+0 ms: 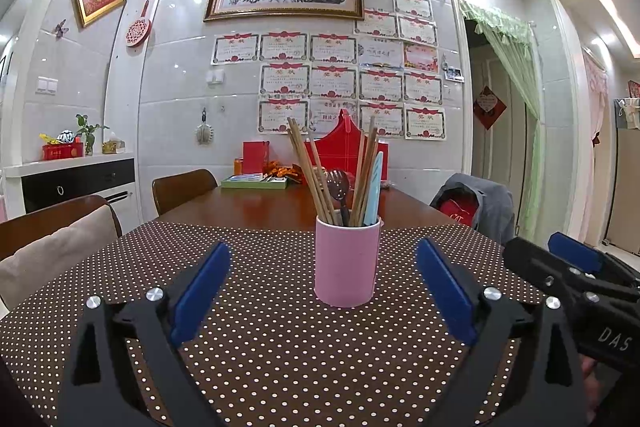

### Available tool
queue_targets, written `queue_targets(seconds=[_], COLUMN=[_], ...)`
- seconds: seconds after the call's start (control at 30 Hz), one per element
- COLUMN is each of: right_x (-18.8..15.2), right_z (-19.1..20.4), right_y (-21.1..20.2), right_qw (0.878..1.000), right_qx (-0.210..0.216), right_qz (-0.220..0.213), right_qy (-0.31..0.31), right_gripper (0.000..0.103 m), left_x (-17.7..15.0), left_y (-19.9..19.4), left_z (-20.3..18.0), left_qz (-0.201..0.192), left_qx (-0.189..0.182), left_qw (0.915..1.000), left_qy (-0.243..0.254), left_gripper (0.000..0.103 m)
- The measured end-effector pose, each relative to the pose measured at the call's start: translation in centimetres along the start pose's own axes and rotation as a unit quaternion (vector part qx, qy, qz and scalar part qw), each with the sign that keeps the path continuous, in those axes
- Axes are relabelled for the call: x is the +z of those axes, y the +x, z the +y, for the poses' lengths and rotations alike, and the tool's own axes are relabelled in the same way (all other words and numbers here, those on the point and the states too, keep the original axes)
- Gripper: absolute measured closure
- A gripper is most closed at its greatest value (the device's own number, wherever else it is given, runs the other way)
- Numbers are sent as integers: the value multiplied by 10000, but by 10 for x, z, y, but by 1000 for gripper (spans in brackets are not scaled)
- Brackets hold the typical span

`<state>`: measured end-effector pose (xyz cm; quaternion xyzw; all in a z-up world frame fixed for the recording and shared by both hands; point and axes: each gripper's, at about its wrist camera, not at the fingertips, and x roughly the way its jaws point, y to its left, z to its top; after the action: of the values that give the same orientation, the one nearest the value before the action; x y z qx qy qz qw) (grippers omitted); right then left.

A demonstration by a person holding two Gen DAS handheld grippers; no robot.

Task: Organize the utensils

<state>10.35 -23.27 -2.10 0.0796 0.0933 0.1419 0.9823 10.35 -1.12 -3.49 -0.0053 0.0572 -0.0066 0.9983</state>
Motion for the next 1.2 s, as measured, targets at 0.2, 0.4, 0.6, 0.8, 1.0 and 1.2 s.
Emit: queue_targets(seconds=[0.2, 0.4, 0.6, 0.8, 1.0, 1.2], right_x=[1, 0, 0, 0, 0, 0], right_z=[0, 1, 1, 1, 1, 1], right_y=[0, 0, -1, 0, 0, 1], right_qw=[10000, 10000, 10000, 10000, 10000, 10000], right_qx=[-3, -3, -11, -4, -2, 6], right_qz=[0, 2, 2, 7, 6, 24], right_qy=[-4, -3, 1, 3, 2, 5], right_gripper=[16, 16, 15, 15, 15, 14], left_x=[0, -2, -2, -3, -3, -3], left_y=[0, 0, 1, 0, 2, 1], left_z=[0, 2, 2, 3, 2, 2], left_qz=[6, 34, 53, 80, 86, 95], left_qx=[-3, 17, 28, 27, 39, 43], left_qw=[10000, 10000, 10000, 10000, 10000, 9999], left_qy=[-2, -10, -14, -10, -7, -9], left_gripper=[10, 10, 10, 10, 10, 9])
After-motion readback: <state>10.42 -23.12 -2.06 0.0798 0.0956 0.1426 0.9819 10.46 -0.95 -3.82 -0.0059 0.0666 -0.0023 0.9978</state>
